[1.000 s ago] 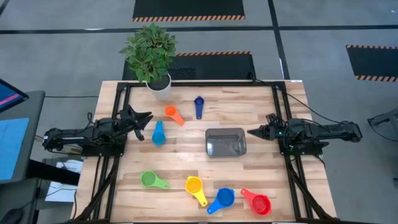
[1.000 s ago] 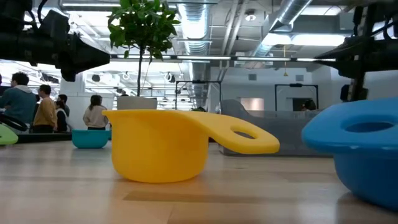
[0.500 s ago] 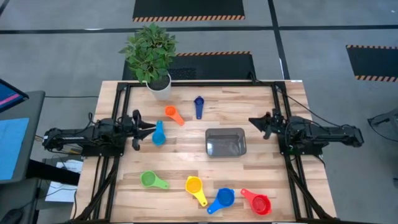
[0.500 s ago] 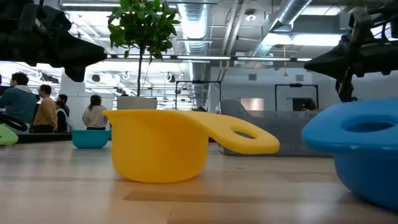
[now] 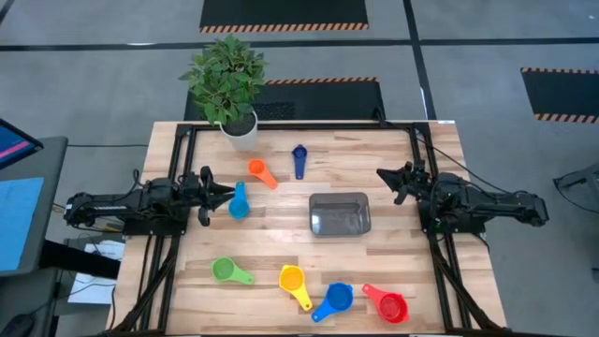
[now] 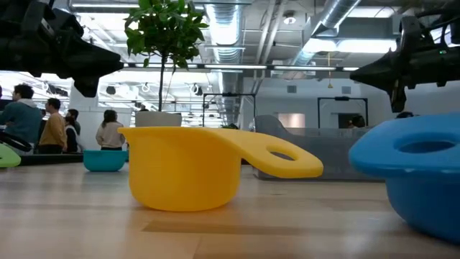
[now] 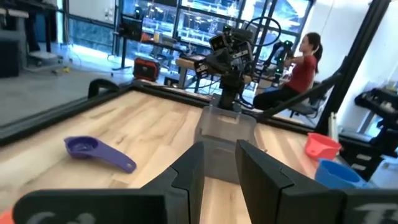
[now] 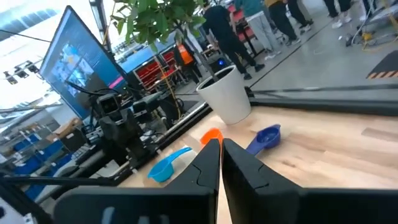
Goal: Nest measuring cups in basket
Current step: Put the red measuring cup into the black bin
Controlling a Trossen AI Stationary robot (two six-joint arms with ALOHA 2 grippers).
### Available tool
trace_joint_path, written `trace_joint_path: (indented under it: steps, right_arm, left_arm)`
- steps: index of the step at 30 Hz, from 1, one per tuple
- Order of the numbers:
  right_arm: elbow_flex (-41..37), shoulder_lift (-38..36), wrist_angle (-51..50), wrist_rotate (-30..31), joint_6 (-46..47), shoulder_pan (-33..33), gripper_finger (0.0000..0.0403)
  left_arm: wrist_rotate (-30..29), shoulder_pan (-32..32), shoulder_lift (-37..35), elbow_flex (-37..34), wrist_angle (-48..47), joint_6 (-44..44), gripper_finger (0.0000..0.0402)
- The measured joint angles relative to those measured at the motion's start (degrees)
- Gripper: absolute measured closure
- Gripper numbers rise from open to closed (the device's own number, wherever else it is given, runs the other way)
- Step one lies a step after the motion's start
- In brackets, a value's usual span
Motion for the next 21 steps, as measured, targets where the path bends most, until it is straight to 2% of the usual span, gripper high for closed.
trace_joint_path:
  steps: [6, 10, 13, 17, 21]
  right_arm:
    - [0.22, 0.53, -3.35, -0.17, 0.16, 0.20, 0.0361]
    - [0.22, 1.22, -3.43, 0.26, -0.05, 0.11, 0.0361]
    - [0.18, 1.18, -1.92, 2.64, -3.39, -0.46, 0.0361]
    - [0.04, 1.14, 2.84, 2.59, -9.92, -0.58, 0.0361]
    - [0.07, 1.18, 4.80, -2.00, -14.39, -0.54, 0.0361]
  left_arm:
    - [-0.48, -0.01, 1.35, 0.00, 0.10, -0.92, 0.0320]
    - [-5.50, -0.02, 2.74, 0.01, 1.21, -7.75, 0.0320]
    - [-10.29, -0.03, 4.94, 0.01, 4.89, -9.16, 0.0320]
    - [-17.53, -0.02, 9.18, -0.01, 11.94, -5.72, 0.0320]
    - [-17.54, 0.00, 13.45, 0.01, 19.84, 0.67, 0.0320]
